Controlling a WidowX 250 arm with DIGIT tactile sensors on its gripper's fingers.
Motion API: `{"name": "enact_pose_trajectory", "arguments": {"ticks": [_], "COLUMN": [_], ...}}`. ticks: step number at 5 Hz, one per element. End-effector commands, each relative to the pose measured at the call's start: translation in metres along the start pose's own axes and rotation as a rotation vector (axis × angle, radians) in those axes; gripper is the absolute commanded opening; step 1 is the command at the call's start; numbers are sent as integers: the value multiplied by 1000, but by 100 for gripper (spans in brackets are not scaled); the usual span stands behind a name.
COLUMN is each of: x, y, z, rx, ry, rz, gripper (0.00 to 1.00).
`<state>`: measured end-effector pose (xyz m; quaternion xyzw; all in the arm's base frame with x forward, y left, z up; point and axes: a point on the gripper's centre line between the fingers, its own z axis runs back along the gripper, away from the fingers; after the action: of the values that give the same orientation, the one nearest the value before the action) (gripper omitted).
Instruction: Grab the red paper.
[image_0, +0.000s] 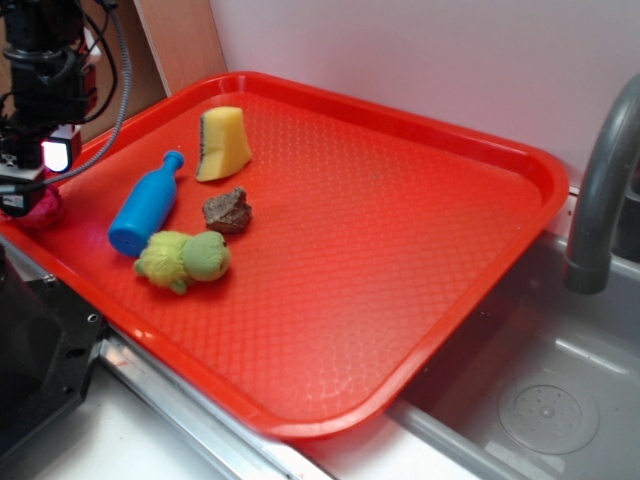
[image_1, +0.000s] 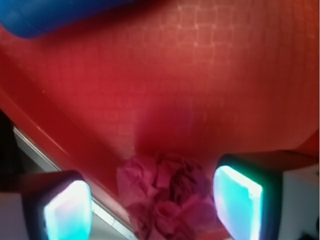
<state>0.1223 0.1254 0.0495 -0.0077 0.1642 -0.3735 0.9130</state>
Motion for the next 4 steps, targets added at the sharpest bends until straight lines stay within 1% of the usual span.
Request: {"name": "enact_pose_trajectory", "arguments": {"ticks": [1,2,3,4], "x": [-32,-34,-24,-7], "y": [8,19,20,19], "z": [6,4,-5,-20], "rx": [80,97,81,64], "ry": [44,78,82,55], "rz": [69,94,61,31], "gripper": [100,100,100,100]}}
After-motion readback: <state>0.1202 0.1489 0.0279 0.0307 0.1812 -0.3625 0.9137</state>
